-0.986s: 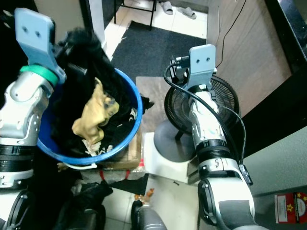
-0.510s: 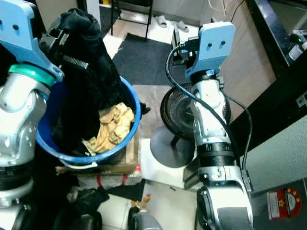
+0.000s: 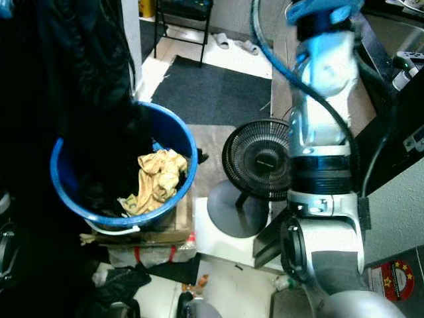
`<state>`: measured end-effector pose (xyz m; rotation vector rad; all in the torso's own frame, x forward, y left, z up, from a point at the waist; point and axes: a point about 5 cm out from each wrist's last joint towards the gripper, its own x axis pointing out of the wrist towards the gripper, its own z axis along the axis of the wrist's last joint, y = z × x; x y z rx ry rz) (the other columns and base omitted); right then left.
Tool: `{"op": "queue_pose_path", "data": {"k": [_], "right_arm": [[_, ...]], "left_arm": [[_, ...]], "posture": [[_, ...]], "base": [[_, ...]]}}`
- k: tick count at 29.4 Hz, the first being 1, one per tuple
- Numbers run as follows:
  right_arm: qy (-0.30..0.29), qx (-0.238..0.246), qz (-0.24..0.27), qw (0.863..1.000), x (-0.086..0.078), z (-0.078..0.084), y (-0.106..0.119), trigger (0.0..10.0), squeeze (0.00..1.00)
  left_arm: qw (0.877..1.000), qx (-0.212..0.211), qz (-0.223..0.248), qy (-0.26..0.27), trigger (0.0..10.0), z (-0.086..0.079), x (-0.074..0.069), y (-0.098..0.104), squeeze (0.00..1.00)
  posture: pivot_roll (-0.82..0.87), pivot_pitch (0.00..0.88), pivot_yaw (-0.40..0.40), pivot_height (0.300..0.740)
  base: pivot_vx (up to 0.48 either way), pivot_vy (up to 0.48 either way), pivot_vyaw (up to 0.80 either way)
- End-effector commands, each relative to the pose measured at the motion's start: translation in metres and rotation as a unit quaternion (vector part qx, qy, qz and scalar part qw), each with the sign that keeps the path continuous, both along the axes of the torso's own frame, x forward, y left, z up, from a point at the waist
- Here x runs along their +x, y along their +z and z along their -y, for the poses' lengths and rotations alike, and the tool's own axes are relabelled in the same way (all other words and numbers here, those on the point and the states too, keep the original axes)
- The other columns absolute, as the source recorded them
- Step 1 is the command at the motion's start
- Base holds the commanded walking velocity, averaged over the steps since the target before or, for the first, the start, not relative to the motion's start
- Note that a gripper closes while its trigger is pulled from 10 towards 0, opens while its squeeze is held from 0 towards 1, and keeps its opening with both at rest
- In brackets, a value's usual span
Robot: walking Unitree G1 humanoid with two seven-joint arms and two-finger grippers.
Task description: Clothes washing
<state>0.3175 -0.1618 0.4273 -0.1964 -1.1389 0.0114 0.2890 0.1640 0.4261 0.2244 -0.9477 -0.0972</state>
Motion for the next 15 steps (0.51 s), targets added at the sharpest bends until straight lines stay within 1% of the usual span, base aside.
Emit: {"op": "queue_pose_path", "data": {"k": [1,3,4,6,15], "right_arm": [[-0.008,0.006,-0.027,1.000,0.005,0.007,-0.008,10.0,0.00],[-0.007,0.011,-0.070,0.997,0.016,0.005,-0.027,10.0,0.00],[-0.007,0.011,-0.070,0.997,0.016,0.005,-0.027,10.0,0.00],[-0.003,0.013,-0.092,0.996,0.021,0.002,-0.039,10.0,0.00],[0.003,0.015,-0.116,0.993,0.027,0.000,-0.045,10.0,0.00]], "left_arm": [[1.000,-0.001,-0.006,-0.015,10.0,0.008,-0.001,-0.005,0.00],[1.000,0.003,-0.012,-0.017,10.0,0.010,0.002,-0.010,0.00],[1.000,0.003,-0.012,-0.017,10.0,0.010,0.002,-0.010,0.00],[1.000,0.000,-0.018,-0.020,10.0,0.011,0.005,-0.012,0.00],[0.999,-0.009,-0.035,-0.023,10.0,0.014,0.009,-0.019,0.00]], "posture": [[0.04,0.045,-0.055,0.740],[0.04,0.046,-0.053,0.740],[0.04,0.046,-0.053,0.740],[0.04,0.045,-0.052,0.740],[0.04,0.045,-0.056,0.740]], "base": [[0.000,0.000,0.00],[0.000,0.000,0.00],[0.000,0.000,0.00],[0.000,0.000,0.00],[0.000,0.000,0.00]]}}
